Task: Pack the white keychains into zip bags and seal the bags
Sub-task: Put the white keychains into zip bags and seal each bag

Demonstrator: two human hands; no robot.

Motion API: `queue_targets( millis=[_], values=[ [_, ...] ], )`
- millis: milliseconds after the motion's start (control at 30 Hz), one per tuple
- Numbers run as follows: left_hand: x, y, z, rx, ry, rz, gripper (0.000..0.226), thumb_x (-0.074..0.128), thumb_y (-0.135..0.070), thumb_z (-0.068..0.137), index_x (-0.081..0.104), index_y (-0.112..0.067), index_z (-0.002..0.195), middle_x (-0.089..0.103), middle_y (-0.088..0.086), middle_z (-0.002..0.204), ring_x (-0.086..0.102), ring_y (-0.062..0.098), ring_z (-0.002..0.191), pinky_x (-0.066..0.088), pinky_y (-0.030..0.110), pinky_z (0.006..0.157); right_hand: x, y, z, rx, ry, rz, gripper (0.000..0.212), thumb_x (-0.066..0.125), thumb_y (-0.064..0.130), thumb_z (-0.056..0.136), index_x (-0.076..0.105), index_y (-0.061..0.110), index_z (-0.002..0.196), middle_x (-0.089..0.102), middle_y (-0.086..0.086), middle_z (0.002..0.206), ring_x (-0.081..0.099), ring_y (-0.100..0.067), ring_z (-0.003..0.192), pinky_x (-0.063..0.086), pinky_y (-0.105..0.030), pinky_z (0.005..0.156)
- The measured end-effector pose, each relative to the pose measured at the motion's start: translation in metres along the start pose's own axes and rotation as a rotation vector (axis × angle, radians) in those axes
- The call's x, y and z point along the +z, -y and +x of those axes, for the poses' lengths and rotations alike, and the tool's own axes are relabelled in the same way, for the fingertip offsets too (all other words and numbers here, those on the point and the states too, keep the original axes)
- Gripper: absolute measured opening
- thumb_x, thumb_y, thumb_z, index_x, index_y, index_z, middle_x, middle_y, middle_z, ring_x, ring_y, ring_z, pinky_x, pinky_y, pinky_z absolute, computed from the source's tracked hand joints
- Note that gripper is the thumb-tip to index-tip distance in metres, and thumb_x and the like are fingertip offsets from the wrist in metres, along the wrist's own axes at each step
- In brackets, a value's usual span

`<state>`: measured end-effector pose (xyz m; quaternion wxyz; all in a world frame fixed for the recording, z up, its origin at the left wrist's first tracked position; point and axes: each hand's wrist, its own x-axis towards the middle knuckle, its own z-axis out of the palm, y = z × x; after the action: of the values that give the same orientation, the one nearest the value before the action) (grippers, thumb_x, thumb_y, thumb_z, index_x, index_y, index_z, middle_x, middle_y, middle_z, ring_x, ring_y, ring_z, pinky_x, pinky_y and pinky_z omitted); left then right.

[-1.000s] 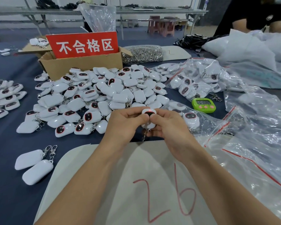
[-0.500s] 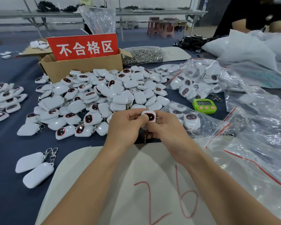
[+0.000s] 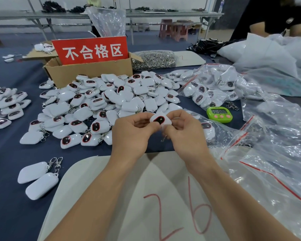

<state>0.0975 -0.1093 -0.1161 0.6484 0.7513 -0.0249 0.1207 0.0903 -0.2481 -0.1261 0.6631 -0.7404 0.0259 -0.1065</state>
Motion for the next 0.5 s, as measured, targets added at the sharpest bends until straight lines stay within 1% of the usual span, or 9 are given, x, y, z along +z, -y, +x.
queue_targets(
  millis=[67, 100, 167, 233, 267, 333, 433, 500],
  values=[
    [-0.0008, 0.0023, -0.0006, 0.047, -0.02, 0.158, 0.031, 0.084, -0.015, 0.079, 0.074, -0.043, 0.074, 0.074, -0.024, 0.075, 0.07, -0.006, 0.073, 0.049, 0.008, 0.069, -0.0061, -0.0003, 0.0041, -0.068, -0.082, -0.023, 0.023, 0.073, 0.0, 0.082, 0.07, 0.023, 0.083, 0.075, 0.006, 0.076, 0.069, -0.009, 0.07, 0.054, -0.027, 0.07],
    [-0.0002, 0.0029, -0.002, 0.068, -0.024, 0.238, 0.031, 0.083, -0.015, 0.079, 0.074, -0.044, 0.077, 0.072, -0.029, 0.075, 0.069, -0.008, 0.074, 0.049, 0.008, 0.069, -0.0089, -0.0009, 0.0054, -0.102, -0.106, -0.055, 0.026, 0.074, -0.003, 0.082, 0.071, 0.023, 0.081, 0.075, 0.006, 0.077, 0.069, -0.009, 0.072, 0.054, -0.026, 0.073],
    [0.002, 0.0026, -0.0059, 0.106, -0.035, 0.326, 0.027, 0.083, -0.018, 0.078, 0.078, -0.043, 0.088, 0.069, -0.036, 0.082, 0.067, -0.008, 0.078, 0.05, 0.012, 0.075, -0.0104, -0.0012, 0.0053, -0.159, -0.129, -0.11, 0.029, 0.075, -0.004, 0.081, 0.072, 0.025, 0.079, 0.075, 0.009, 0.077, 0.07, -0.008, 0.073, 0.055, -0.023, 0.076],
    [0.0037, 0.002, -0.0088, 0.14, -0.06, 0.335, 0.03, 0.084, -0.021, 0.078, 0.079, -0.042, 0.099, 0.066, -0.041, 0.086, 0.066, -0.007, 0.082, 0.048, 0.009, 0.078, -0.0094, -0.0009, 0.0034, -0.204, -0.147, -0.135, 0.032, 0.075, -0.003, 0.081, 0.071, 0.028, 0.078, 0.073, 0.014, 0.076, 0.068, -0.003, 0.071, 0.053, -0.017, 0.073],
    [0.0042, 0.0016, -0.0092, 0.151, -0.073, 0.323, 0.03, 0.084, -0.021, 0.078, 0.079, -0.042, 0.099, 0.066, -0.042, 0.085, 0.065, -0.007, 0.082, 0.046, 0.006, 0.077, -0.0092, -0.0008, 0.0028, -0.221, -0.155, -0.145, 0.033, 0.075, -0.003, 0.081, 0.07, 0.03, 0.077, 0.072, 0.017, 0.075, 0.066, -0.002, 0.069, 0.051, -0.014, 0.072],
    [0.0037, 0.0013, -0.0087, 0.155, -0.075, 0.298, 0.03, 0.084, -0.019, 0.079, 0.077, -0.044, 0.093, 0.065, -0.043, 0.078, 0.064, -0.009, 0.08, 0.042, 0.002, 0.073, -0.0099, -0.0004, 0.0026, -0.24, -0.159, -0.154, 0.036, 0.074, -0.003, 0.081, 0.069, 0.032, 0.076, 0.071, 0.02, 0.073, 0.064, 0.0, 0.067, 0.048, -0.01, 0.069],
    [0.002, 0.0026, -0.0074, 0.147, -0.057, 0.291, 0.027, 0.083, -0.018, 0.082, 0.077, -0.043, 0.088, 0.067, -0.04, 0.077, 0.066, -0.006, 0.081, 0.043, 0.004, 0.071, -0.0105, -0.0002, 0.0022, -0.234, -0.141, -0.177, 0.034, 0.074, -0.001, 0.082, 0.069, 0.032, 0.077, 0.071, 0.02, 0.073, 0.065, -0.001, 0.068, 0.05, -0.012, 0.069],
    [0.0017, 0.0021, -0.0071, 0.143, -0.038, 0.26, 0.027, 0.081, -0.019, 0.084, 0.078, -0.045, 0.088, 0.071, -0.035, 0.081, 0.069, -0.005, 0.082, 0.047, 0.007, 0.073, -0.0097, 0.0011, 0.0017, -0.211, -0.122, -0.181, 0.029, 0.072, 0.0, 0.085, 0.071, 0.029, 0.081, 0.073, 0.016, 0.076, 0.068, -0.004, 0.072, 0.055, -0.023, 0.073]
  ],
)
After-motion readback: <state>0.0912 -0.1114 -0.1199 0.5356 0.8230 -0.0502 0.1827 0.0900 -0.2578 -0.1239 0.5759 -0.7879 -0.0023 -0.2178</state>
